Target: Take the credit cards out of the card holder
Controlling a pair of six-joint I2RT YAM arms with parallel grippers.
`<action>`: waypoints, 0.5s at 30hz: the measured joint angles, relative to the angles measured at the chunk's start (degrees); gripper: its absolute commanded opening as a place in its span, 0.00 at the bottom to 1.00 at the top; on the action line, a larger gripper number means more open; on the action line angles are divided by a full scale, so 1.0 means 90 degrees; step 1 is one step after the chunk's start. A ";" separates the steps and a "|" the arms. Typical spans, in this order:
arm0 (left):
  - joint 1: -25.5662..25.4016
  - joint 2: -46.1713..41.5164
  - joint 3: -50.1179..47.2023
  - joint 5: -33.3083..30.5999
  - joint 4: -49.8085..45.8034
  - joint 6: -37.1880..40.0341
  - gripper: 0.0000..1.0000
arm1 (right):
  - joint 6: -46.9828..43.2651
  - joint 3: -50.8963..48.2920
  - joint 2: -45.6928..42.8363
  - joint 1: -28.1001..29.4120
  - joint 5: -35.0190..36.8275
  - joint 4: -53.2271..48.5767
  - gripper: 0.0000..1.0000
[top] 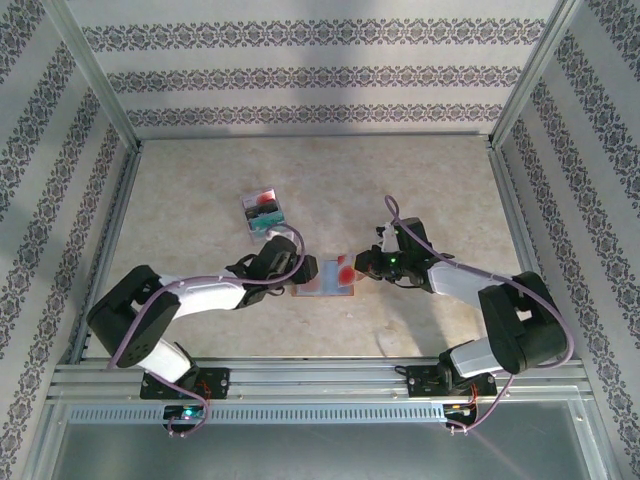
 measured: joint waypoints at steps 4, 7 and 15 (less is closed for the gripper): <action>0.0158 -0.0532 0.0503 0.0206 -0.0580 0.0529 0.54 | -0.0255 0.0007 -0.0389 0.0005 -0.0010 -0.0262 0.00; 0.0379 -0.0889 0.0896 0.0486 -0.1076 0.1093 0.56 | -0.0488 0.0092 -0.0661 0.0027 -0.0056 -0.0515 0.00; 0.0775 -0.1168 0.1744 0.1685 -0.2378 0.2880 0.72 | -0.1251 0.0714 -0.0828 0.0607 -0.0391 -0.1088 0.00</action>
